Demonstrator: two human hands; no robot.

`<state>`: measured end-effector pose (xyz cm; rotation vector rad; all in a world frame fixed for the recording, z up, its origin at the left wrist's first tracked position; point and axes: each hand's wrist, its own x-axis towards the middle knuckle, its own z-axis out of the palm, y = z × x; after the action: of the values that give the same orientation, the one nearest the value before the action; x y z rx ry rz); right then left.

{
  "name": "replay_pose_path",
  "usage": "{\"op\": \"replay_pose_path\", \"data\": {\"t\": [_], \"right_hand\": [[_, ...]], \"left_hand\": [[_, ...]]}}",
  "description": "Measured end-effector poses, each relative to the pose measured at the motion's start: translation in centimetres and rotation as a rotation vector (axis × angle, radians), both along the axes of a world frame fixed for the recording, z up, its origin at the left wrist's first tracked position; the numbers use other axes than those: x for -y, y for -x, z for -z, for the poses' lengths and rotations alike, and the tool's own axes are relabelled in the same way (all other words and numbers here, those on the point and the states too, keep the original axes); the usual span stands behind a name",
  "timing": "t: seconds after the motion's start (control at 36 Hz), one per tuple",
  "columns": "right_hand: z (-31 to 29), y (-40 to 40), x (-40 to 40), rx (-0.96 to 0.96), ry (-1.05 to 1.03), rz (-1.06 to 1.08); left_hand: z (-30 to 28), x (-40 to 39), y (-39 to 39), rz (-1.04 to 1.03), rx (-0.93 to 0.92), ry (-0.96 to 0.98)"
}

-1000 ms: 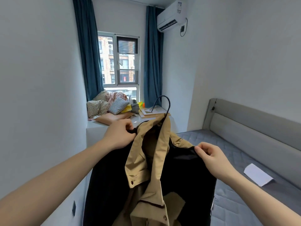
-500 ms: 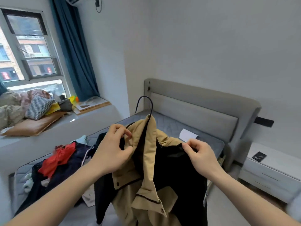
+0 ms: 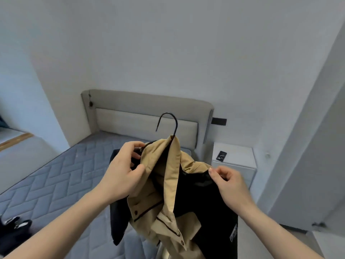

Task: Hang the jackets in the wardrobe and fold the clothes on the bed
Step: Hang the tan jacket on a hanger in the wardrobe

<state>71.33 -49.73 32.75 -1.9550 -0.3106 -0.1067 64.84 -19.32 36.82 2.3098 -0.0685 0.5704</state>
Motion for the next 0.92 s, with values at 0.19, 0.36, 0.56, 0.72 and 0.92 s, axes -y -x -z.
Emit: {"op": "replay_pose_path", "data": {"t": [0.19,0.36,0.56,0.72,0.92], "right_hand": [[1.2,-6.4,3.4,-0.027,0.026,0.162],[2.1,-11.9,5.8,-0.076,-0.008,0.269],[3.3,-16.5,9.8,-0.131,-0.047,0.471],[3.3,-19.4,14.0,-0.122,-0.047,0.630],[4.0,-23.4,21.2,-0.077,-0.046,0.719]], "left_hand": [[1.3,1.4,-11.9,0.117,-0.102,-0.029],[1.9,3.0,-21.7,0.218,-0.176,-0.041],[2.2,6.7,-32.5,0.378,-0.228,-0.090],[2.6,12.9,-40.6,0.560,-0.199,-0.101],[3.3,21.7,-48.3,0.670,-0.157,-0.095]]}}
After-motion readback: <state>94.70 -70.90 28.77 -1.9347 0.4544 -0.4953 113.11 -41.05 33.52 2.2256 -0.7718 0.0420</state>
